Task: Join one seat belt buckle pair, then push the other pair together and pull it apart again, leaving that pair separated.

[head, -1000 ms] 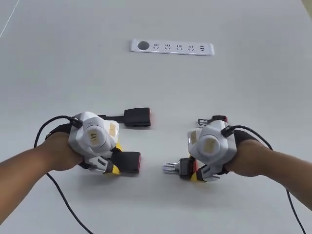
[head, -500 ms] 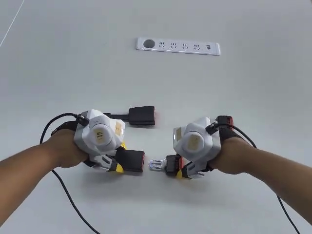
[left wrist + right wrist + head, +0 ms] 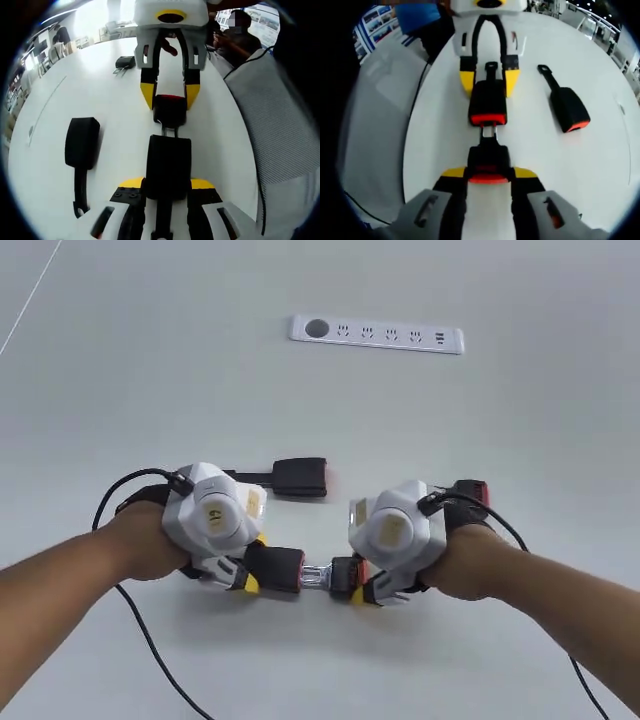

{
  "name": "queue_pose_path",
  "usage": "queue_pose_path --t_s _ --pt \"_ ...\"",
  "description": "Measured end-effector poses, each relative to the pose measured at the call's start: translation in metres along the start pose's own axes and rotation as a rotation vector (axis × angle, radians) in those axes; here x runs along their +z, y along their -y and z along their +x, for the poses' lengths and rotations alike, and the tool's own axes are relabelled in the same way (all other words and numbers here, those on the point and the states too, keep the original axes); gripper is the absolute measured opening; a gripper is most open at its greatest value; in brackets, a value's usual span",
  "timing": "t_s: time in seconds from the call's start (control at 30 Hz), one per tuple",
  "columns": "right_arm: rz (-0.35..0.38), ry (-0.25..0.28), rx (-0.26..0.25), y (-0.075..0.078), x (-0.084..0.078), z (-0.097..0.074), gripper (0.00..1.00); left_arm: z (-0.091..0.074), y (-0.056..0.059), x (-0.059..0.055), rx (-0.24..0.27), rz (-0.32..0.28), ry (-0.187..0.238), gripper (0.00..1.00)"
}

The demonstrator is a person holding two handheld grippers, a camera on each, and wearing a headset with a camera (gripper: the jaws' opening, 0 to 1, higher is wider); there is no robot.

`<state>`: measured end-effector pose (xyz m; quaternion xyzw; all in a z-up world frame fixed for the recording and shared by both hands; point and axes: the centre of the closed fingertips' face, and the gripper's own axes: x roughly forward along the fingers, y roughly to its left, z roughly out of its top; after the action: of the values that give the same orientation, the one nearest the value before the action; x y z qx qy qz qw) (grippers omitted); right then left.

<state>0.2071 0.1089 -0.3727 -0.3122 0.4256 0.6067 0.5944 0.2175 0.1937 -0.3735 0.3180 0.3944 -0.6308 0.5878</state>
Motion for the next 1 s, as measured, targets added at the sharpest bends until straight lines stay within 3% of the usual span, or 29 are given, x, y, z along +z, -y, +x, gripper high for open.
queue_pose_path --t_s 0.1,0.27,0.47,0.8,1.0 --pt "-0.046 -0.051 -0.002 0.000 -0.001 -0.001 0.33 0.001 0.000 0.000 0.000 0.013 -0.016 0.33" --pt "-0.032 -0.036 -0.007 0.000 -0.001 -0.001 0.33 0.000 0.000 0.001 0.002 0.010 -0.003 0.32" --pt "-0.030 -0.039 -0.022 0.001 0.002 0.001 0.31 0.001 0.001 0.003 0.014 0.017 -0.024 0.32" --pt "-0.013 -0.019 -0.033 0.001 0.007 0.003 0.30 0.003 0.002 0.005 0.012 0.020 -0.021 0.31" --pt "-0.009 -0.005 -0.033 0.001 0.011 0.006 0.30 0.003 0.004 0.010 0.015 0.011 0.001 0.31"
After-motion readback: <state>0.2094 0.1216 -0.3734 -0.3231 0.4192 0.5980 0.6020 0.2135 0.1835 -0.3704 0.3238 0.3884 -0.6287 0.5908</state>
